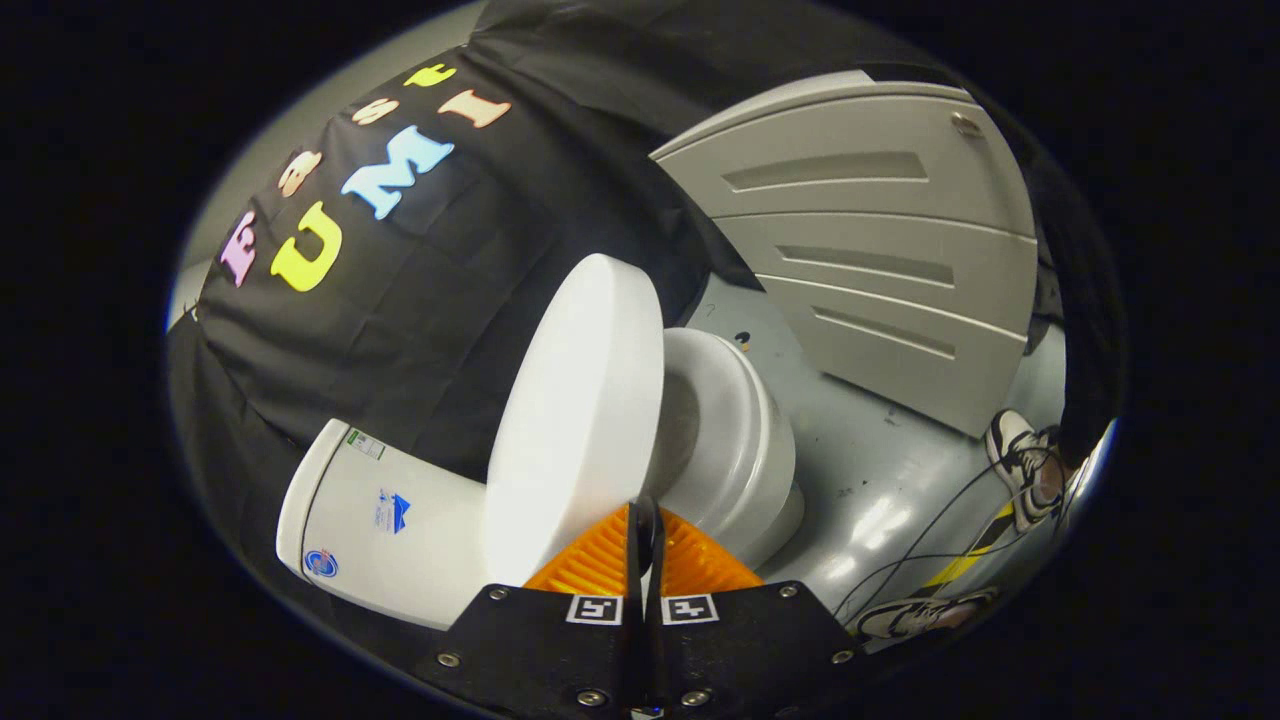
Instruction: Open the toilet lid.
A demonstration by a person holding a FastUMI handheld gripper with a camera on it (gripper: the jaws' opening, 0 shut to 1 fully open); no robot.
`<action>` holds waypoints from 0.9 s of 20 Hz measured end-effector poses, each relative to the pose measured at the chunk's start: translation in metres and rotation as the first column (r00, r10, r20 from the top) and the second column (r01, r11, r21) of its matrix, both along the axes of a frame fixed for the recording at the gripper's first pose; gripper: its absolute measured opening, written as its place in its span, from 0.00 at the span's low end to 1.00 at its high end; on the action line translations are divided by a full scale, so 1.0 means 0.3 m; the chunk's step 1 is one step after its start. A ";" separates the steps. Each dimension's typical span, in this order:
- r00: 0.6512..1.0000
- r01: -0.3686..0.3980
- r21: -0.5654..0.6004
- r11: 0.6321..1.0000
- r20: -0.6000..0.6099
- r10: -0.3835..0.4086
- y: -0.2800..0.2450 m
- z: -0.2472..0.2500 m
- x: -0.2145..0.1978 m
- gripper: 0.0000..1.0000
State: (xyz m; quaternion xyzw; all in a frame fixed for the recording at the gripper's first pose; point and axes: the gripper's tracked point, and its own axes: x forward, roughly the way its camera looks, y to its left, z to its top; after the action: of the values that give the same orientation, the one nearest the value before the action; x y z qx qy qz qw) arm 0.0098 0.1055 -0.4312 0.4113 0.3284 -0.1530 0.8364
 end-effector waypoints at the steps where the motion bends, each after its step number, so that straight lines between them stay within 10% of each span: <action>1: 1.000 -0.010 -0.022 1.000 0.003 0.010 0.003 0.024 0.008 0.00; 18: 0.996 -0.089 -0.356 0.930 -0.038 0.080 0.148 0.334 0.084 0.00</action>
State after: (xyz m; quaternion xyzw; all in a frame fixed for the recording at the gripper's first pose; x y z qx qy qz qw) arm 0.0349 0.1501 -0.3310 0.2364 0.3219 -0.1786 0.8992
